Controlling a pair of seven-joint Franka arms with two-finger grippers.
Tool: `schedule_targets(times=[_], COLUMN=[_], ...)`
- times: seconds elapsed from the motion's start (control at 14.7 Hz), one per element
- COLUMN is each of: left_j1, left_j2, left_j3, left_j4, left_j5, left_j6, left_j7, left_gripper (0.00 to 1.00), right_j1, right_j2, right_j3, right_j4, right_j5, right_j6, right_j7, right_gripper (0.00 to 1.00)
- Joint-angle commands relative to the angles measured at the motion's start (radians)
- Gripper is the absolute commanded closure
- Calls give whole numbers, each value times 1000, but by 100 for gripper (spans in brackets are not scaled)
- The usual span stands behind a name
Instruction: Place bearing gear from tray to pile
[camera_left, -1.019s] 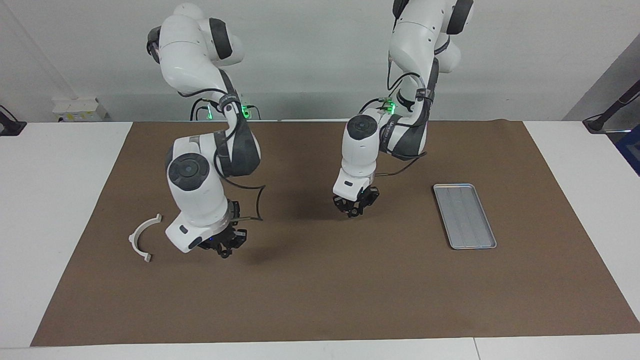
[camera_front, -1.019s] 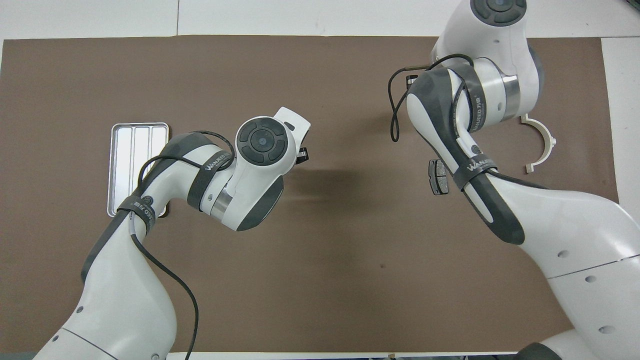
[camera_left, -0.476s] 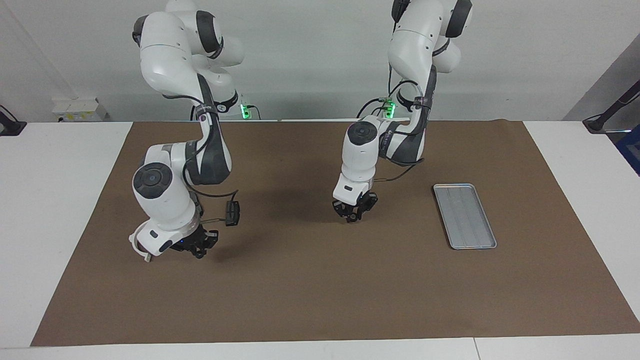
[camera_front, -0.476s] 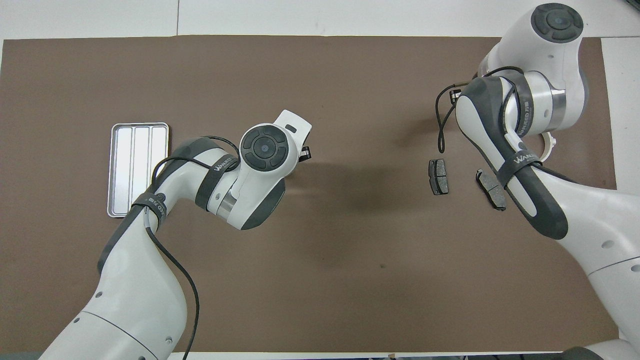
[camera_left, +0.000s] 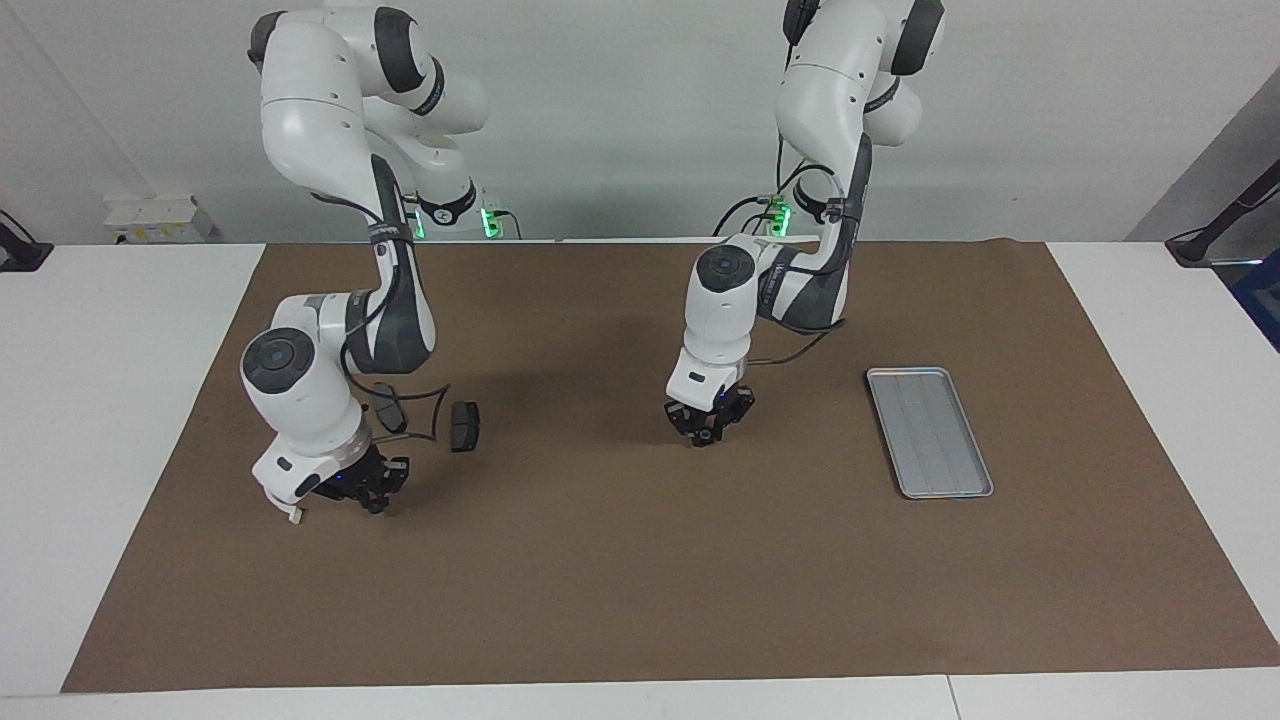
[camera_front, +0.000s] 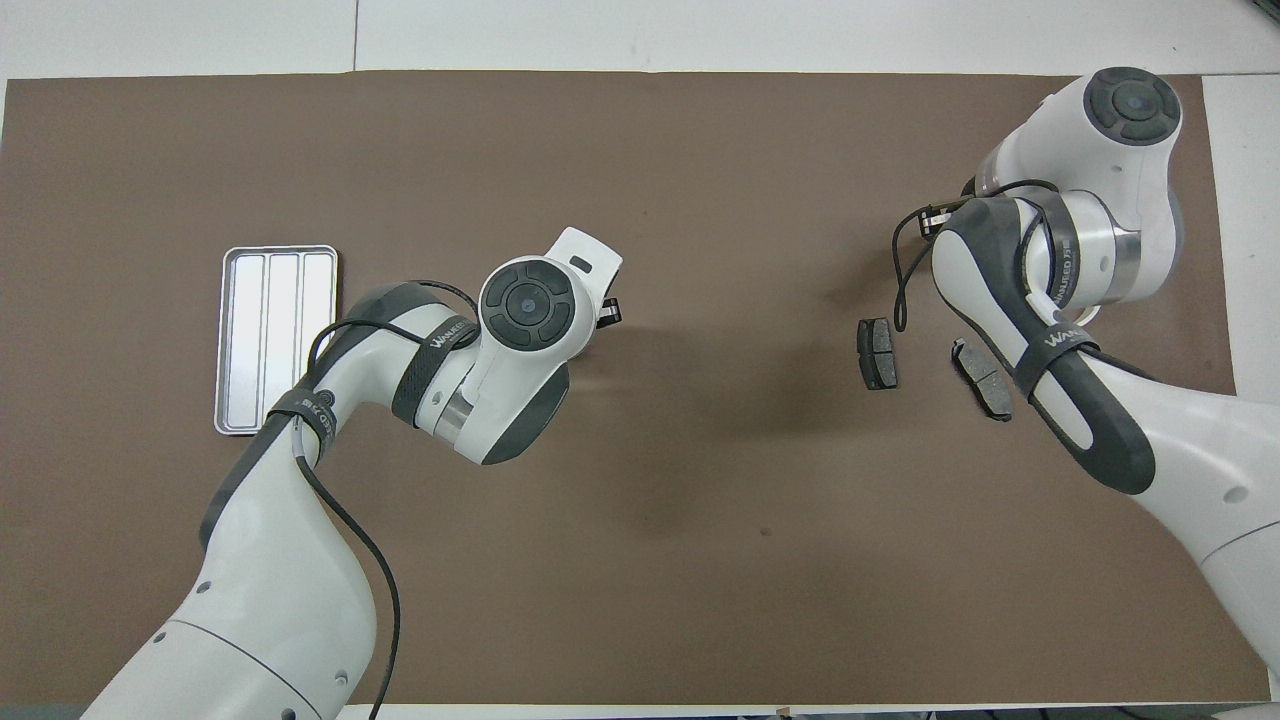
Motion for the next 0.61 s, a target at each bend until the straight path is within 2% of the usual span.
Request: schedule_targets(times=[0.0,0.41,0.48,0.54], left_j1=[-16,-16,-16,-16], left_j2=[-14,-12,-12,-12], left_j3=[15,15,15,15], left_j4=[-41,-42,-42,-42], left_j5=[39,40,40,40], left_j6=[41,45,45,45], left_j7=[-27,-27,-27,-27], left_gripper=[92,91,86,73], right_j1=[-30,-42,-41,-42], right_j2=[-39,-37,-37,-39], right_j3=[15,15,15,15], right_j4=[-74,-88,-88,-91], right_j5=[17,17,17,17], right_j6=[57,70,70,70], right_j7=[-44,-64,-64,-64], right_gripper=[100,100,100,100])
